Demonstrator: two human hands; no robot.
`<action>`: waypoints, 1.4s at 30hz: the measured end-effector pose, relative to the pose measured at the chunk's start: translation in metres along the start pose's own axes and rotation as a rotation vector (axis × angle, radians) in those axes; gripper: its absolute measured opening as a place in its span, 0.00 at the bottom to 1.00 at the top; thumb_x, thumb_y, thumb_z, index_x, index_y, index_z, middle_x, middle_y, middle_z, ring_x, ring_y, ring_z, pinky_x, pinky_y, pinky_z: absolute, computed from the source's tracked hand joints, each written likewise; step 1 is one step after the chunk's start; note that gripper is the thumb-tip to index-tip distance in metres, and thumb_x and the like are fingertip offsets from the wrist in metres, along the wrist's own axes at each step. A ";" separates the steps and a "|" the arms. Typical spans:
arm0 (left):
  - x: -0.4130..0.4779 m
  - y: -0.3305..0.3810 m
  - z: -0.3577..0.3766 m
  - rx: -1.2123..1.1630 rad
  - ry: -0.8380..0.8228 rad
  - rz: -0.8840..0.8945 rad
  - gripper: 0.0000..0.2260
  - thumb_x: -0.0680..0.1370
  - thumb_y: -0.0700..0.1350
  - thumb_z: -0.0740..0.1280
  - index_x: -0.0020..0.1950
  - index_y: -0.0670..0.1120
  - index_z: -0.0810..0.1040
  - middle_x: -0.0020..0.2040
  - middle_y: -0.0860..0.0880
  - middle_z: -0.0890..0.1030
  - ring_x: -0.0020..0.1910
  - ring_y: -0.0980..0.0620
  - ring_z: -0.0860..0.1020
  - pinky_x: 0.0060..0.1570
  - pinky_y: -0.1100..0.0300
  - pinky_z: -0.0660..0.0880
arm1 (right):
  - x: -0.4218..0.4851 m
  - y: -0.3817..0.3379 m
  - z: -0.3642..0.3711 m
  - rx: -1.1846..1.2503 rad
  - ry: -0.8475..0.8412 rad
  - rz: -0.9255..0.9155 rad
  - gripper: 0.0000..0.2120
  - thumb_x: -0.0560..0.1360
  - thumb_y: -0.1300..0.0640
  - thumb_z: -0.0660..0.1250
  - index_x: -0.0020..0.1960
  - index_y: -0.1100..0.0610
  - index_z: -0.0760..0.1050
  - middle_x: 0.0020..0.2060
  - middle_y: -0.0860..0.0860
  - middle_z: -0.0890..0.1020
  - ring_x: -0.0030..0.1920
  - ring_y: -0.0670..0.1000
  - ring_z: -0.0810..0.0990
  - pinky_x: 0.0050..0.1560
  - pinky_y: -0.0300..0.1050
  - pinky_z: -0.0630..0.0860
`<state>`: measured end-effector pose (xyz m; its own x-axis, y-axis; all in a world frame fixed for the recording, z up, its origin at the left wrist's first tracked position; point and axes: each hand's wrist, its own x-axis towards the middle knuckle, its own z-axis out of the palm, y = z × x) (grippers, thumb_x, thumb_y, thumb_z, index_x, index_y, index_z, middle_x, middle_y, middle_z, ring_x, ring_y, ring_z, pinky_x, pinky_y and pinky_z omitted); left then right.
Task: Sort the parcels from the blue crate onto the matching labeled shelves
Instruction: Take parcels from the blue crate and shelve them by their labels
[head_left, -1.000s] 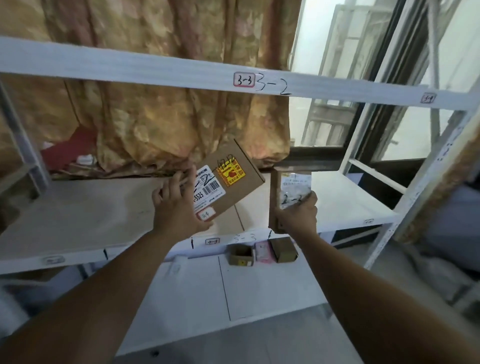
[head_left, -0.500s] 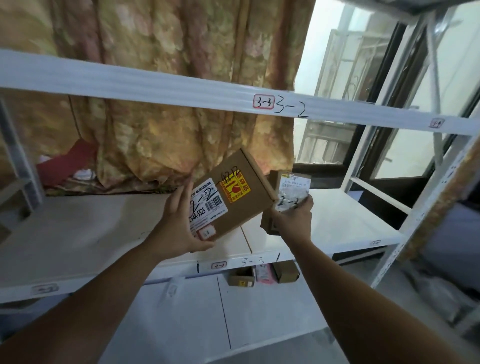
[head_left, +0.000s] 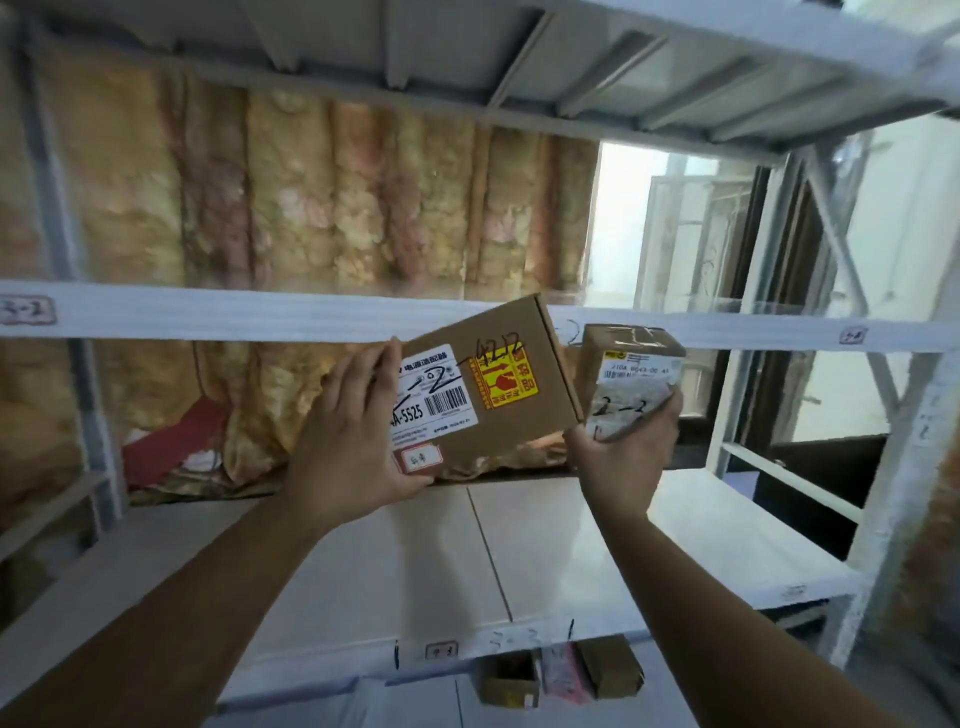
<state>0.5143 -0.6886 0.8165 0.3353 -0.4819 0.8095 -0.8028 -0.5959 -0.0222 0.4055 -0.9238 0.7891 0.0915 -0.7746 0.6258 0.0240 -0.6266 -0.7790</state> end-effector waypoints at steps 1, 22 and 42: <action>0.011 0.005 -0.009 0.026 0.045 0.025 0.57 0.57 0.66 0.74 0.75 0.37 0.55 0.70 0.41 0.62 0.68 0.39 0.61 0.68 0.45 0.61 | 0.006 -0.006 -0.002 0.035 0.000 0.005 0.52 0.60 0.50 0.75 0.76 0.56 0.52 0.67 0.58 0.69 0.68 0.59 0.68 0.66 0.61 0.69; 0.208 0.067 -0.138 0.287 0.276 -0.180 0.62 0.60 0.61 0.78 0.78 0.43 0.42 0.74 0.42 0.54 0.73 0.42 0.51 0.68 0.43 0.63 | 0.196 -0.166 -0.051 0.219 -0.180 -0.229 0.53 0.67 0.41 0.74 0.78 0.50 0.43 0.69 0.60 0.65 0.69 0.62 0.67 0.66 0.58 0.69; 0.280 -0.015 -0.217 0.337 0.676 -0.324 0.62 0.59 0.65 0.76 0.78 0.43 0.40 0.75 0.40 0.53 0.74 0.40 0.52 0.74 0.44 0.45 | 0.240 -0.326 0.026 0.384 0.048 -0.525 0.49 0.69 0.38 0.69 0.75 0.40 0.37 0.71 0.58 0.59 0.69 0.59 0.66 0.64 0.61 0.71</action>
<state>0.5135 -0.6749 1.1711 0.0696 0.1743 0.9822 -0.4900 -0.8517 0.1859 0.4456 -0.9029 1.1923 -0.0732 -0.3825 0.9210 0.4084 -0.8541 -0.3222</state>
